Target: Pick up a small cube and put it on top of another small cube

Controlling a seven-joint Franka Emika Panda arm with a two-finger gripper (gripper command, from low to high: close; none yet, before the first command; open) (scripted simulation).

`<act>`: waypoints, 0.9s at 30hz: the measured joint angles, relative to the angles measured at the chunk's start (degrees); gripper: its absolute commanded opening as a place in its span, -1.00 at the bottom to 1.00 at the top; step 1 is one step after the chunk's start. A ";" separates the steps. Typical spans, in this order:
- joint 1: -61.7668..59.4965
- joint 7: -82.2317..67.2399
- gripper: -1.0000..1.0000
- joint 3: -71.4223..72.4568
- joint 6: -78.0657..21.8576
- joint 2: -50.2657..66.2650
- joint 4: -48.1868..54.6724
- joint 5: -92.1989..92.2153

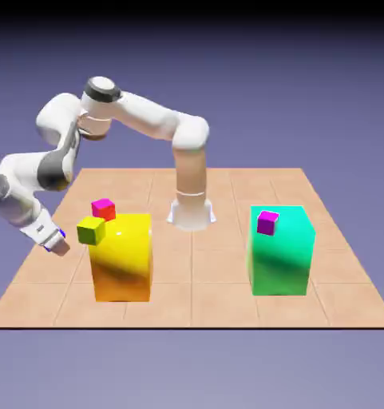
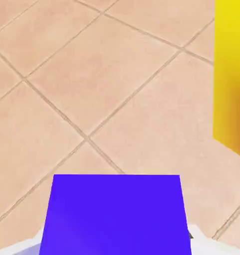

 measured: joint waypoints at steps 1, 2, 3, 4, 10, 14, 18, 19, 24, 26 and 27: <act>1.81 -2.02 -1.00 -0.53 -0.43 2.08 0.99 1.36; 3.62 -4.04 -1.00 -1.06 -0.86 4.15 1.98 2.72; 5.43 -6.06 -1.00 -1.59 -1.29 6.23 2.96 4.08; 7.24 -8.08 -1.00 -2.12 -1.72 8.31 3.95 5.44; 16.22 -21.61 -1.00 -3.84 -5.80 15.77 9.15 12.41; 20.95 -31.58 -1.00 -4.00 -9.52 17.38 12.13 16.24; 23.34 -38.11 -1.00 -3.70 -12.22 16.99 13.76 18.27; 22.07 -37.74 -1.00 -3.43 -10.89 17.01 11.69 18.21; 15.69 -35.87 -1.00 -2.06 -4.23 17.07 1.32 17.90; 14.96 -35.63 1.00 -1.90 -3.46 17.08 0.14 17.95; 14.96 -35.63 1.00 -1.90 -3.46 17.08 0.14 17.95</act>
